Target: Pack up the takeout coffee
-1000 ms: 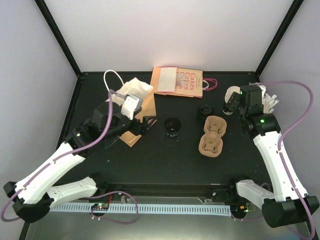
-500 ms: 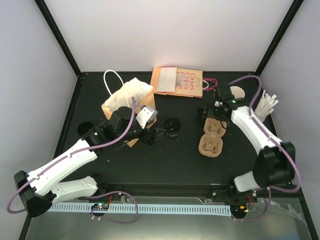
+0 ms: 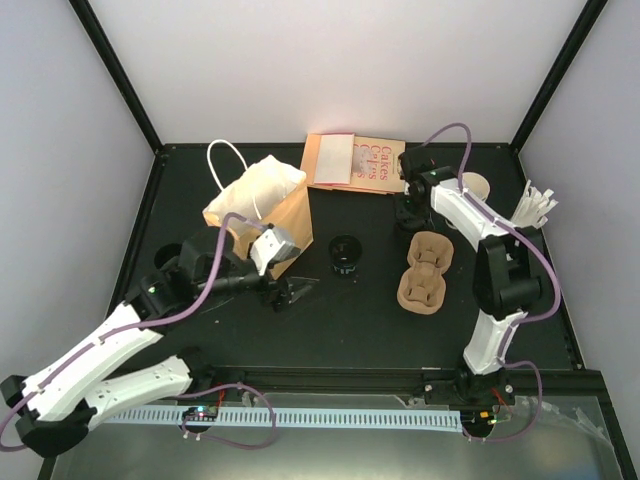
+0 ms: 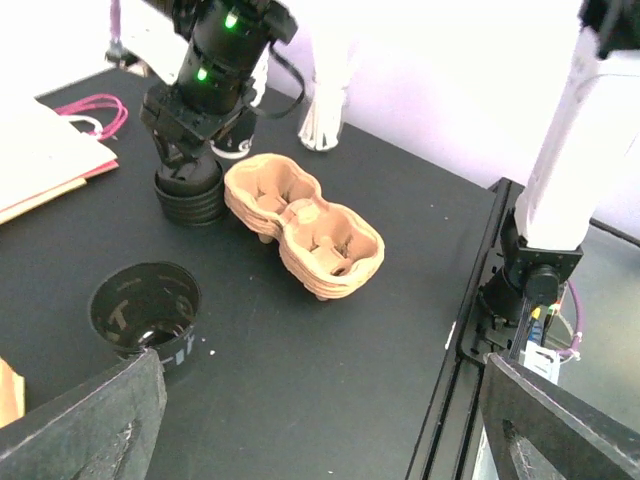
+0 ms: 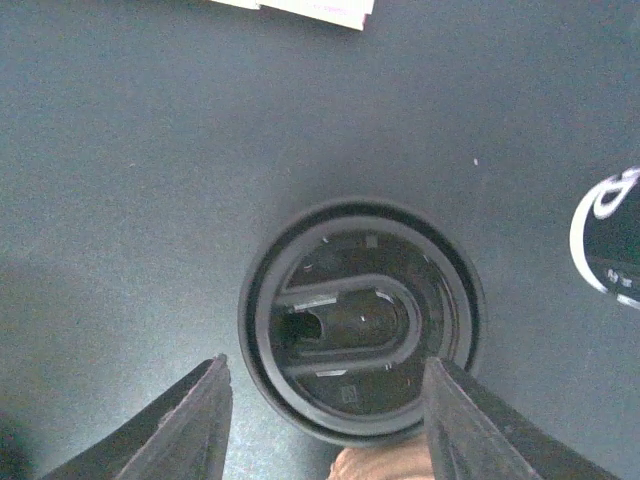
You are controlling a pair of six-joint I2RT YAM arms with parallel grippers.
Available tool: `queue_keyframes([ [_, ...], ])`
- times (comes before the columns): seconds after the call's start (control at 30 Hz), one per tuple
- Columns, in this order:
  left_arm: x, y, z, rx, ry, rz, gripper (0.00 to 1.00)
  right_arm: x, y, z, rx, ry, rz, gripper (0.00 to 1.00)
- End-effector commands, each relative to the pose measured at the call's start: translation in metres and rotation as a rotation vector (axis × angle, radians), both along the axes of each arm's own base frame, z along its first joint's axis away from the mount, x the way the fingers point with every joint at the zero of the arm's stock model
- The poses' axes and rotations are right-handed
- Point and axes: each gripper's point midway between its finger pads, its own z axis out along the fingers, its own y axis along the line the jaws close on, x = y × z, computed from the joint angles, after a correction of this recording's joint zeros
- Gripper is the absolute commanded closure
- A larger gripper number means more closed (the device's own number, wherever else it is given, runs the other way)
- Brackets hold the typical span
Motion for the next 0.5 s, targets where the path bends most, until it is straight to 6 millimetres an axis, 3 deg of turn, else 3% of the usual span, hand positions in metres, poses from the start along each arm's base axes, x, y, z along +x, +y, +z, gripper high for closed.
queue_keyframes([
  [0.0,-0.01,0.023,0.021,0.003,-0.099,0.026,0.11,0.011,0.003,0.007,-0.087,-0.014,0.049,0.49],
  [0.1,-0.009,0.031,0.016,0.012,-0.11,0.058,0.11,0.015,0.01,0.003,-0.112,-0.002,0.062,0.52],
  [0.2,-0.007,0.035,0.006,0.04,-0.097,0.079,0.1,0.016,0.011,-0.006,-0.155,0.017,0.066,0.62],
  [0.47,-0.008,0.036,-0.008,0.057,-0.057,0.085,0.11,0.016,0.009,-0.017,-0.245,0.038,0.073,0.68],
])
